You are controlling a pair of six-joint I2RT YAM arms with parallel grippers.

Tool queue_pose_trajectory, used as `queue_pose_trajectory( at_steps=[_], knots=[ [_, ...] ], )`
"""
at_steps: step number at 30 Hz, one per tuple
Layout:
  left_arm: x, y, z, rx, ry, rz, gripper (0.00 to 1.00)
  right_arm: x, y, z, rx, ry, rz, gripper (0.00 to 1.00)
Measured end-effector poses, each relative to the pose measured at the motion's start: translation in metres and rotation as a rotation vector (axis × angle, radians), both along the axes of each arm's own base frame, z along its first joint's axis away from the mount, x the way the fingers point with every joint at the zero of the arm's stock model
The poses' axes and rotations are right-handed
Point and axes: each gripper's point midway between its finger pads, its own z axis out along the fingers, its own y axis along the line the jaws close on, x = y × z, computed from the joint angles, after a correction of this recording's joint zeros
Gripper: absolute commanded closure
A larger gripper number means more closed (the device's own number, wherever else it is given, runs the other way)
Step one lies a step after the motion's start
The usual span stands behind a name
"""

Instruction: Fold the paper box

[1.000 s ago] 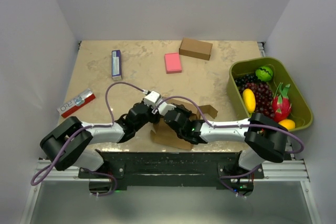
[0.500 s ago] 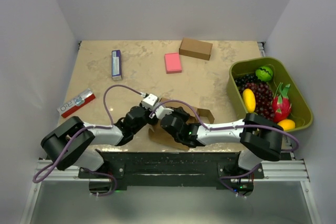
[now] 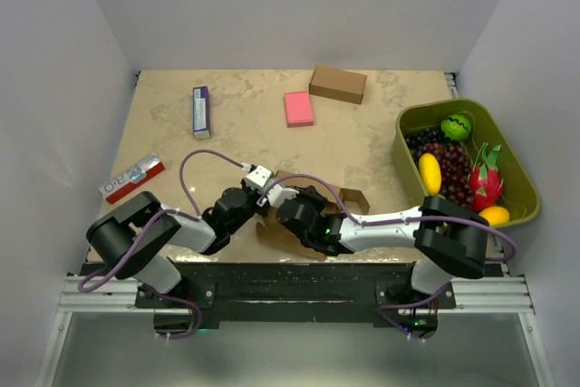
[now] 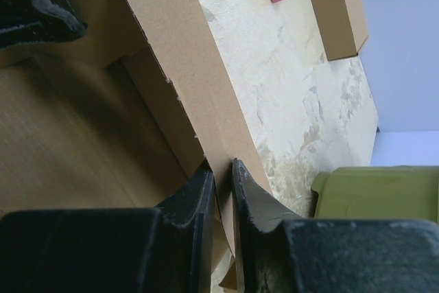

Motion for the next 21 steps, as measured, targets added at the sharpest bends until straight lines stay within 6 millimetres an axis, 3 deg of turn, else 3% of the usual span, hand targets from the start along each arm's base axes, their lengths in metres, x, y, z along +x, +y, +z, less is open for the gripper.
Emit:
queue_pose_trajectory(
  at_steps=[12,21],
  knots=[
    [-0.001,0.008,-0.002,-0.03,-0.04,0.094,1.0,0.0,0.003,0.0,0.016,0.003,0.005,0.98],
    [0.014,0.011,-0.001,-0.056,-0.037,0.311,1.0,0.002,0.006,0.002,0.084,0.002,-0.019,0.98]
  ],
)
